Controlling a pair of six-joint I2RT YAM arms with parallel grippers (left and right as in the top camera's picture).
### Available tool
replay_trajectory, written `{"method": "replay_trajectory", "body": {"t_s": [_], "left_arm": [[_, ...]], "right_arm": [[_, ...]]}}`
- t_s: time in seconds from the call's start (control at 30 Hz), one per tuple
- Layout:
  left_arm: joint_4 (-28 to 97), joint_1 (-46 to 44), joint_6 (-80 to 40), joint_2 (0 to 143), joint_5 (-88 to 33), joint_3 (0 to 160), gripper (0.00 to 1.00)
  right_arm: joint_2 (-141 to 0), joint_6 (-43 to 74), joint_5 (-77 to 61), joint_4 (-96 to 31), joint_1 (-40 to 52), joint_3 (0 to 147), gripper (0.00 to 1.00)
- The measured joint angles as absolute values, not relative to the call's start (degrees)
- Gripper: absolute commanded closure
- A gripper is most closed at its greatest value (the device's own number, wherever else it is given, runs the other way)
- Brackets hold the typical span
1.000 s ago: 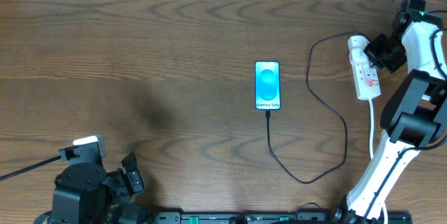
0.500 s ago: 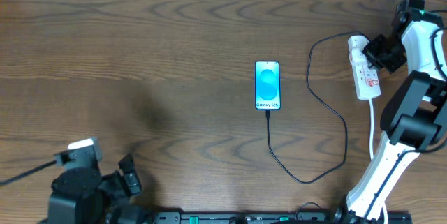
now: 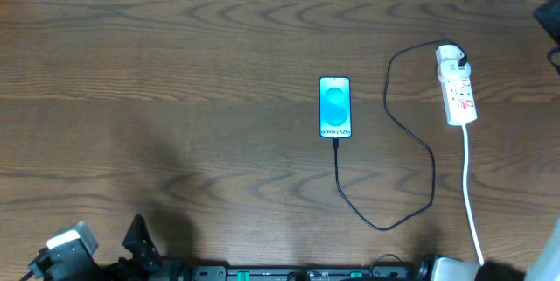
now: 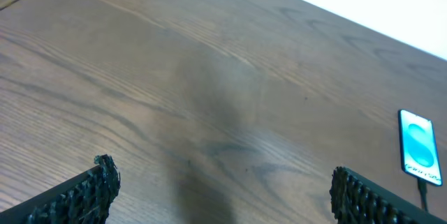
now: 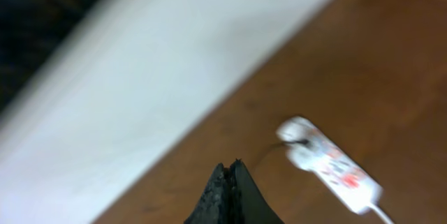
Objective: Plug charger to phone and switch on socket
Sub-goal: 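Lift the right gripper up and away from the power strip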
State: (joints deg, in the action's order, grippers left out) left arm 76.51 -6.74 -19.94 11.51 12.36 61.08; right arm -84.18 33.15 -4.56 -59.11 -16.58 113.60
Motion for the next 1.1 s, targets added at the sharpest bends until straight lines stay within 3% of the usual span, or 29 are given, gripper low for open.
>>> {"method": "replay_trajectory", "body": {"t_s": [0.27, 0.57, 1.1], "left_arm": [[76.51, -4.45, -19.94, 5.80, 12.38, 61.08, 0.02], [77.10, 1.63, -19.94, 0.25, 12.38, 61.34, 0.02], [77.12, 4.19, -19.94, 0.25, 12.38, 61.34, 0.02]], "right_arm": [[-69.36, 32.34, -15.31, -56.77, -16.58, 113.45, 0.99], [-55.81, 29.54, -17.85, -59.68, -16.58, 113.47, 0.99], [-52.58, 29.23, -18.28, -61.06, -16.58, 112.88, 0.99]]}}
